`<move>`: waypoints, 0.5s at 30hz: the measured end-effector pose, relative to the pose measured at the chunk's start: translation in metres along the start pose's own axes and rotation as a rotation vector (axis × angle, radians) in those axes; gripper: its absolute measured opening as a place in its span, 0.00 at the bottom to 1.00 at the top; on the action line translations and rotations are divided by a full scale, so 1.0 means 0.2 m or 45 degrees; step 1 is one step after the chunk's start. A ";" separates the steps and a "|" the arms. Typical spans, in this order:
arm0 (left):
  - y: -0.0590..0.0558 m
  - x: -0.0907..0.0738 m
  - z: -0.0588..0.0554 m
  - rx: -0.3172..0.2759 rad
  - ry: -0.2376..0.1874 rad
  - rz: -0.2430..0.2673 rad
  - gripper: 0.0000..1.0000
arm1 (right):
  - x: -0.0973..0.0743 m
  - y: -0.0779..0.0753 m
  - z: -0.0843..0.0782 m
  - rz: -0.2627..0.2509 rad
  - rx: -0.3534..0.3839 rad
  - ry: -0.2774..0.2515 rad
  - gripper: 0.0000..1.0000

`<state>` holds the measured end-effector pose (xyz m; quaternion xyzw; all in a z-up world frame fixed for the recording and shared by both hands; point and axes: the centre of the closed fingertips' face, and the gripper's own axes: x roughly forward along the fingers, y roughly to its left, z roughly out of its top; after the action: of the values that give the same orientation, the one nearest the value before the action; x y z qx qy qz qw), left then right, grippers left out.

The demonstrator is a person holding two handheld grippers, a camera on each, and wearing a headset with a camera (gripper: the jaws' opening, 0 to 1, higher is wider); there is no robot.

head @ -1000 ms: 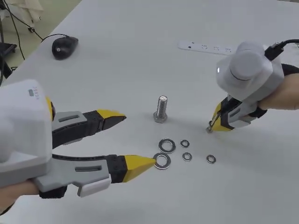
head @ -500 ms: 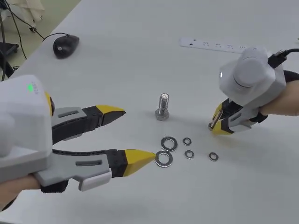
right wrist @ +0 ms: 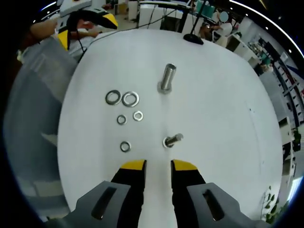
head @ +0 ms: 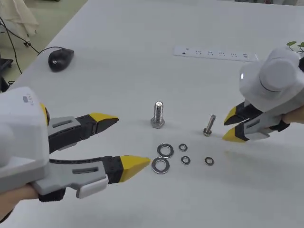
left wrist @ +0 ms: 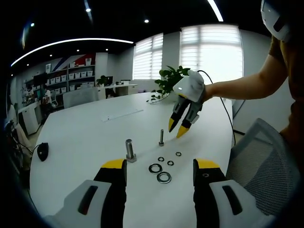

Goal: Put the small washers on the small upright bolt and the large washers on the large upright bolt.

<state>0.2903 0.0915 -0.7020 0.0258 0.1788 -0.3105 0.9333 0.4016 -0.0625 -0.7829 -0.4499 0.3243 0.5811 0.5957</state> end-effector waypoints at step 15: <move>-0.03 -0.05 0.06 0.026 -0.010 0.045 0.55 | 0.07 0.21 0.00 0.080 0.005 -0.017 0.20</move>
<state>0.2837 0.0908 -0.6862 0.0372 0.1714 -0.2957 0.9390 0.3617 -0.0595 -0.8017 -0.4344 0.3354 0.6019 0.5801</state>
